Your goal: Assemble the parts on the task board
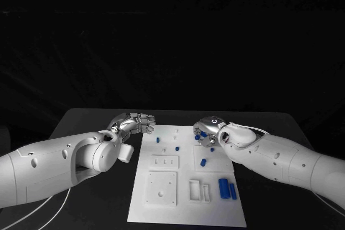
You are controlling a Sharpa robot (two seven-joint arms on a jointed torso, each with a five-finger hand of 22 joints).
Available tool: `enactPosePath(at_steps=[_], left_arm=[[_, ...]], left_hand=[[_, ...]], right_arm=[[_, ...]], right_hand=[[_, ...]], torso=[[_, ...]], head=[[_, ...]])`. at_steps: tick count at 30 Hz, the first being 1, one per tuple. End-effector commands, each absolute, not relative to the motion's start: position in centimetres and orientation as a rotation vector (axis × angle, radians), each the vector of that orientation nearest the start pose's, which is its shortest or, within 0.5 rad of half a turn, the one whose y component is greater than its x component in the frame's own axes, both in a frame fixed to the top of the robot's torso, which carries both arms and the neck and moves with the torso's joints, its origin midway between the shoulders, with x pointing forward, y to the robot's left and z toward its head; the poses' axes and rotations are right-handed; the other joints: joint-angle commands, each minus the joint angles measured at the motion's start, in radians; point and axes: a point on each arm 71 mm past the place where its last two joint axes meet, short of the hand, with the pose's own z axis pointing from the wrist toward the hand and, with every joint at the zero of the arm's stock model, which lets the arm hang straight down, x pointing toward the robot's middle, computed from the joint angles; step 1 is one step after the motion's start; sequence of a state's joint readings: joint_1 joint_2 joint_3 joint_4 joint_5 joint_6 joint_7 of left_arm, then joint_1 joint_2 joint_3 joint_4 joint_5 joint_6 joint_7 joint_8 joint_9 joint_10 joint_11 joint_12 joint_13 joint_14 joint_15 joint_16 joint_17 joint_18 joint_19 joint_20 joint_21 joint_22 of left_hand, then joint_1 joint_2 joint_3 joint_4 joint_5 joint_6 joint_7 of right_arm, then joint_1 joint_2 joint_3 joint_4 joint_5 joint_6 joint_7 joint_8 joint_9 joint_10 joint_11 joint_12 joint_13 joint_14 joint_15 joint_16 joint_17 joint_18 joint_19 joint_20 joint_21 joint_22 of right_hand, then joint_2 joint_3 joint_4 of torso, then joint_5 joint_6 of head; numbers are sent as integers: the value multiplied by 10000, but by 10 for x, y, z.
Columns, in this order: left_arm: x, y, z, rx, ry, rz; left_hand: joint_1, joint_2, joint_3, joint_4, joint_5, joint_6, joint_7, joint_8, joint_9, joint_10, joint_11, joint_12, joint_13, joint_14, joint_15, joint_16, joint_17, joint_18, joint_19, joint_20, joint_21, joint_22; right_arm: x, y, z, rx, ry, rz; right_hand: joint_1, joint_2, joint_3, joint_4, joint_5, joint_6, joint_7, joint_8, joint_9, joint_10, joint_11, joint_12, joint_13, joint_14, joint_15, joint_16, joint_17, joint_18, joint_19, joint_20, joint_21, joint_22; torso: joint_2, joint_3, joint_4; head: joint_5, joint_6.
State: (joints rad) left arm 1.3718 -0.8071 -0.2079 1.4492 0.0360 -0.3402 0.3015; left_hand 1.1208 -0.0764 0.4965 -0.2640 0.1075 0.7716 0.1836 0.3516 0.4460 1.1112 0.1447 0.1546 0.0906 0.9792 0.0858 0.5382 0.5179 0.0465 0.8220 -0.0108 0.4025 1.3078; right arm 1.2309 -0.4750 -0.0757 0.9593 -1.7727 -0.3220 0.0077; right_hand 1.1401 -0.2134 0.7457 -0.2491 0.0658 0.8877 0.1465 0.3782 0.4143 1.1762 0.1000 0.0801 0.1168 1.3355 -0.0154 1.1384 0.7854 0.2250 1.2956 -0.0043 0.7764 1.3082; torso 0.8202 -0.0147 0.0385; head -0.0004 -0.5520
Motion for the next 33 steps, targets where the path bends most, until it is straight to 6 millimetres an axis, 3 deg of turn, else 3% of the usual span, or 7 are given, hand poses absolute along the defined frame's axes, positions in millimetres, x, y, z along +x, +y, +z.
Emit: enactPosePath(at_steps=[1, 7, 9, 16, 20, 25, 33], left_arm=[[513, 217, -163, -10921, 15100, -14096], [513, 216, -163, -10924, 15106, -14097], [513, 217, -164, -10950, 15102, -14101], [514, 217, -164, -10970, 15096, -14080], [514, 217, -164, -10978, 15076, -14044], [514, 217, -164, -10989, 15088, -14033], [514, 218, -164, -10997, 15091, -14023]], left_hand=[[-93, 7, 13, 55, -47, -1, 59, -43, -14, -75, 14, -58, -12, 24, -35, 28, 11, 92, -15, -73, 41, 231], [-103, 8, 14, 60, -48, 0, 58, -41, -16, -76, 14, -58, -11, 22, -35, 26, 12, 93, -18, -73, 44, 230], [-108, 8, 13, 63, -49, 0, 58, -41, -16, -76, 14, -58, -11, 22, -35, 26, 13, 93, -19, -73, 45, 230], [-179, -5, 9, 110, -73, 1, 58, -35, -26, -79, 14, -57, -6, 19, -34, 24, 25, 93, -28, -74, 61, 227], [-182, -10, 10, 111, -76, -2, 57, -35, -28, -81, 14, -58, -6, 19, -35, 23, 26, 94, -30, -75, 63, 227], [-183, -29, 19, 109, -80, -28, 63, -47, -39, -86, 14, -59, -5, 20, -39, 24, 33, 99, -34, -79, 72, 226], [-187, -34, 23, 112, -82, -34, 69, -48, -42, -87, 14, -59, -3, 20, -39, 24, 36, 100, -35, -80, 77, 226]], right_arm=[[572, -163, -207, -5181, 15570, 3558], [571, -160, -206, -5067, 15515, 3847], [571, -159, -206, -5075, 15532, 3864], [571, -161, -205, -4987, 15446, 3898], [571, -160, -204, -4914, 15289, 3871], [571, -161, -203, -4978, 15050, 3662], [569, -159, -197, -4849, 14314, 3556]], right_hand=[[37, 49, 79, 21, -59, 99, -4, -29, 22, 133, -6, 6, 19, -107, 14, 58, -31, 368, 384, -414, 66, 210], [-17, 115, 157, 106, -98, 261, -47, 16, 54, 335, -72, 71, 78, -123, -51, 103, -108, 368, 402, -407, 148, 222], [-155, 209, 258, 310, -134, 374, -70, 48, 77, 490, -129, 129, 140, -160, -106, 96, -169, 367, 353, -366, 182, 228], [-236, 318, 504, 512, -170, 543, -103, 107, 133, 740, -223, 220, 268, -195, -195, 104, -263, 368, 253, -328, 274, 233], [-232, 350, 575, 493, -170, 682, -150, 173, 184, 899, -299, 292, 370, -200, -272, 133, -294, 368, 223, -322, 359, 243], [-36, 447, 673, 203, -167, 1071, -313, 381, 345, 1340, -486, 524, 639, -237, -452, 185, -332, 368, 166, -360, 564, 254], [16, 526, 763, 8, -169, 1234, -388, 450, 507, 1532, -606, 674, 1028, -269, -569, 192, -406, 368, 50, -405, 805, 237]], torso=[[37, 2, 0], [85, -4, -10], [89, -3, -11], [110, -11, -18], [129, -14, -18], [148, -17, -10], [163, -7, -25]], head=[[2, 28], [12, 52], [16, 45], [6, 52], [7, 61], [8, 70], [13, 112]])
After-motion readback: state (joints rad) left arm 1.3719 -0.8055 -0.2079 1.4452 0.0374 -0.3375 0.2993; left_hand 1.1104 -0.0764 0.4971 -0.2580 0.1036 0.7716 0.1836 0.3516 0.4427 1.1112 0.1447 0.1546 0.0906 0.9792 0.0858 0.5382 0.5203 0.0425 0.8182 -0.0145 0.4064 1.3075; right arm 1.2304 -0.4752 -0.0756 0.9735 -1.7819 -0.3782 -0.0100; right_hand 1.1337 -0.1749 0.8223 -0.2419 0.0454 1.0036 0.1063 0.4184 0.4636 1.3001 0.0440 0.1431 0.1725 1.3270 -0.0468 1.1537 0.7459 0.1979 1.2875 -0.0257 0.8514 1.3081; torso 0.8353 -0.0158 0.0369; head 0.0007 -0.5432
